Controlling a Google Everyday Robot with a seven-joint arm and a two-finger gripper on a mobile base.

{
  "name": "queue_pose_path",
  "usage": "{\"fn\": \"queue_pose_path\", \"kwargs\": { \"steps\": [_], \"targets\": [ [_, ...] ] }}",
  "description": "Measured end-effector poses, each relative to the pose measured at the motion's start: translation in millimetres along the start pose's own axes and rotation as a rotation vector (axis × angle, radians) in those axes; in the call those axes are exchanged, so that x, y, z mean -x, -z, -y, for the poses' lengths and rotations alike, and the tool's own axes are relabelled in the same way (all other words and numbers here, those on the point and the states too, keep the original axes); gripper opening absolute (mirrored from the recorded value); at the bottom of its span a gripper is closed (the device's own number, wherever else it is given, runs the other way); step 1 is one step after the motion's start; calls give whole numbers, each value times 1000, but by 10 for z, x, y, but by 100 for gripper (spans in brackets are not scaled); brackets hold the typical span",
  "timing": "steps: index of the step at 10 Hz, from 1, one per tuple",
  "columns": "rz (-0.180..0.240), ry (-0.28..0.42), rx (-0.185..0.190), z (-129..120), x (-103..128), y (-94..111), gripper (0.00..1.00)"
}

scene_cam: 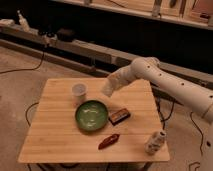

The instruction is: Place the white sponge in the ceramic cup

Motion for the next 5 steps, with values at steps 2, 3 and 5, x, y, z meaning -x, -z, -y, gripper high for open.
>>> {"fn": "queue_pose_path", "kwargs": {
  "steps": [2,3,5],
  "targets": [
    [8,27,-23,116,28,-156,0],
    [10,40,-34,164,35,-233,0],
    [15,62,-53,252,57,-361,0]
  ]
}}
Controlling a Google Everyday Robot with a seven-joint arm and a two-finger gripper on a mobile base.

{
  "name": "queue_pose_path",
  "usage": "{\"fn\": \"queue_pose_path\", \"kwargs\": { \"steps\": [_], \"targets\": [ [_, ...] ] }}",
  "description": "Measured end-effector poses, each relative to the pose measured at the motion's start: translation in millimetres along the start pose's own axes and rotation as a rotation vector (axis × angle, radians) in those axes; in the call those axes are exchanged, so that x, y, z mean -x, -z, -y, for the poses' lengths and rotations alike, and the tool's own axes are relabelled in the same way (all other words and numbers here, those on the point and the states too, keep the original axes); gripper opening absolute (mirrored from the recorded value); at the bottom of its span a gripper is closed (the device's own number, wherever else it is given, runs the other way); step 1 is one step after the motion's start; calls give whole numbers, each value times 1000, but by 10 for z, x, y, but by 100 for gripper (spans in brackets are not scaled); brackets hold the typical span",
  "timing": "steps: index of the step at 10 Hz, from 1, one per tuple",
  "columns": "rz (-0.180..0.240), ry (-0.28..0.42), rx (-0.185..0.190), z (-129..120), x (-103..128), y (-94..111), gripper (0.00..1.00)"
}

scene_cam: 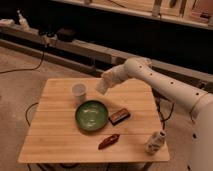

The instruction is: Place the white sponge in the ceramic cup

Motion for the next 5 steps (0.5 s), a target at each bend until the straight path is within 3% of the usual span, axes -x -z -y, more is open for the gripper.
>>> {"fn": "queue_pose_path", "kwargs": {
  "steps": [5],
  "targets": [
    [0,0,-1,4,2,5,0]
  ]
}}
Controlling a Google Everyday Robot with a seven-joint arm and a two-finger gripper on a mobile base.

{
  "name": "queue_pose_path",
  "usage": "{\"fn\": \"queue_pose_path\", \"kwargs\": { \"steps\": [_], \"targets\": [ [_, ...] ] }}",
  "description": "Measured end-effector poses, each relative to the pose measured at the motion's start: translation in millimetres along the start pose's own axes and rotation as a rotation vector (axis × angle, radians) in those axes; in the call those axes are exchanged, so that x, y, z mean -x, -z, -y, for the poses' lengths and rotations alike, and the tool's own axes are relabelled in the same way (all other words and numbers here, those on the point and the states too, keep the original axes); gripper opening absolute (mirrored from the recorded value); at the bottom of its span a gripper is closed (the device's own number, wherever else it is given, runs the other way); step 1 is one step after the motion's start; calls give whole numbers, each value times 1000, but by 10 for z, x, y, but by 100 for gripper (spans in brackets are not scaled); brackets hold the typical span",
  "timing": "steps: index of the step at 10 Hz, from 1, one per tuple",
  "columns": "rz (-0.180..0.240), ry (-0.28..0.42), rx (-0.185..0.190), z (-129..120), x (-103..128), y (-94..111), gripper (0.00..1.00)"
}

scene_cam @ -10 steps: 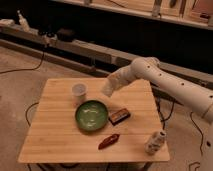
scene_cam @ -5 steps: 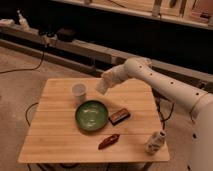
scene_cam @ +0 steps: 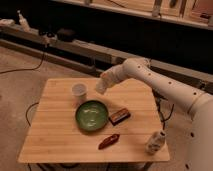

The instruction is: Place the white sponge in the ceramic cup

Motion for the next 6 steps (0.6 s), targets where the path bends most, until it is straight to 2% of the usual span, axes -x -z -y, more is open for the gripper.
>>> {"fn": "queue_pose_path", "kwargs": {
  "steps": [3,4,6],
  "targets": [
    [-1,2,-4,17,-3,3,0],
    [-3,10,-31,118,-10,23,0],
    [-7,34,-108,395,-25,95,0]
  ]
}}
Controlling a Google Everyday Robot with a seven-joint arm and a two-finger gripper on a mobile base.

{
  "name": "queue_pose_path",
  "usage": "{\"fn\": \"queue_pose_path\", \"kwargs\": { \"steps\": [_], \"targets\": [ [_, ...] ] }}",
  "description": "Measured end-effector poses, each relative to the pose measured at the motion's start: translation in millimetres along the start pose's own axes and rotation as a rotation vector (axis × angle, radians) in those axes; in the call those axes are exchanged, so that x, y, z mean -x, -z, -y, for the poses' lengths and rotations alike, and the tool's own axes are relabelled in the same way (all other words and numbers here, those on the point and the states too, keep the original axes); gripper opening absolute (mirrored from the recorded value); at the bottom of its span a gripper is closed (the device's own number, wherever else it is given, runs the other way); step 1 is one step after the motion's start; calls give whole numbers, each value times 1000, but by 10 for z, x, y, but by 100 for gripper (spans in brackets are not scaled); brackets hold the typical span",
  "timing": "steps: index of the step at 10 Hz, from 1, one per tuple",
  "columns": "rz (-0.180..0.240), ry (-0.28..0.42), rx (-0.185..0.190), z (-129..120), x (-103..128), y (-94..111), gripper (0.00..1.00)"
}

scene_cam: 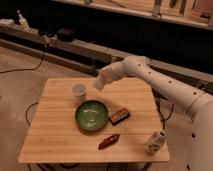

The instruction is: Place the white sponge in the ceramic cup

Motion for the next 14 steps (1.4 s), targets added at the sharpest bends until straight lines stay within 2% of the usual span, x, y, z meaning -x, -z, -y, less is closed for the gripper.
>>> {"fn": "queue_pose_path", "kwargs": {
  "steps": [2,7,10,14],
  "targets": [
    [2,29,-59,212,19,34,0],
    [45,112,-130,378,292,-168,0],
    [57,152,-144,439,386,-282,0],
    [76,192,-139,481,474,-400,0]
  ]
}}
